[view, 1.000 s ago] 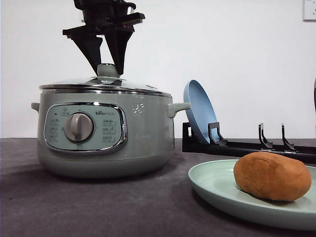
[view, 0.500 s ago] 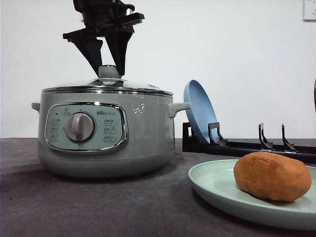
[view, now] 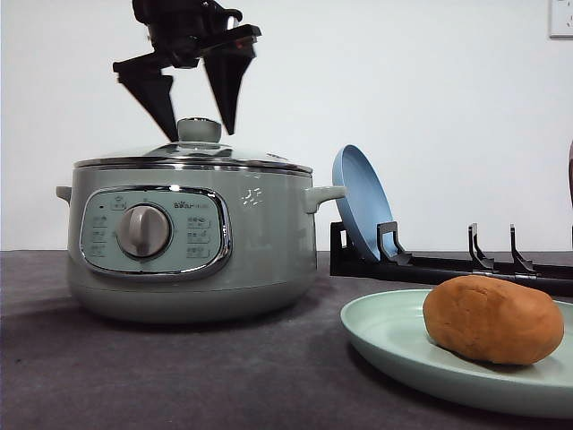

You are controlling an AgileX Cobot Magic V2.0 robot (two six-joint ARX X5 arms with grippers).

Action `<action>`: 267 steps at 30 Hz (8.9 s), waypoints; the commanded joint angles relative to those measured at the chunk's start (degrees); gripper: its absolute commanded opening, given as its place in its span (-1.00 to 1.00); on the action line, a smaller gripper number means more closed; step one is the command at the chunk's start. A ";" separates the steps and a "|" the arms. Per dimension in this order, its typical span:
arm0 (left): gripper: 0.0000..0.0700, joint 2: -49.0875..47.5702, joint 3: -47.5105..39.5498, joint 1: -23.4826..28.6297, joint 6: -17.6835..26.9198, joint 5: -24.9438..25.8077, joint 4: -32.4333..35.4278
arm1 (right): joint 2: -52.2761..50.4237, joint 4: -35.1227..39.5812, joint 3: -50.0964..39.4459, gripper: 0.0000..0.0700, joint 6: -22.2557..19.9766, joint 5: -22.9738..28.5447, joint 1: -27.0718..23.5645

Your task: Transfer potato from steamer to green plate

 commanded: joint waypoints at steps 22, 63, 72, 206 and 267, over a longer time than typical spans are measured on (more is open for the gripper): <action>1.00 -29.95 -9.74 -4.53 1.45 0.01 -0.27 | 0.42 -2.73 0.87 0.99 -1.61 0.09 0.33; 0.27 -96.20 -71.25 -4.62 -6.61 0.03 30.27 | -2.32 -3.50 -9.01 0.95 -3.45 -0.33 0.33; -0.96 -96.13 -71.25 -4.62 -6.37 0.01 30.14 | -2.29 -2.41 -8.96 -0.93 -3.12 -0.50 0.33; -0.95 -118.43 -128.67 24.93 -3.37 -3.19 69.35 | -31.12 49.00 -70.90 -0.94 -13.80 -5.88 -33.53; -0.95 -118.43 -128.67 24.93 -3.37 -3.19 69.35 | -31.12 50.03 -70.86 -0.94 -13.59 -6.12 -33.42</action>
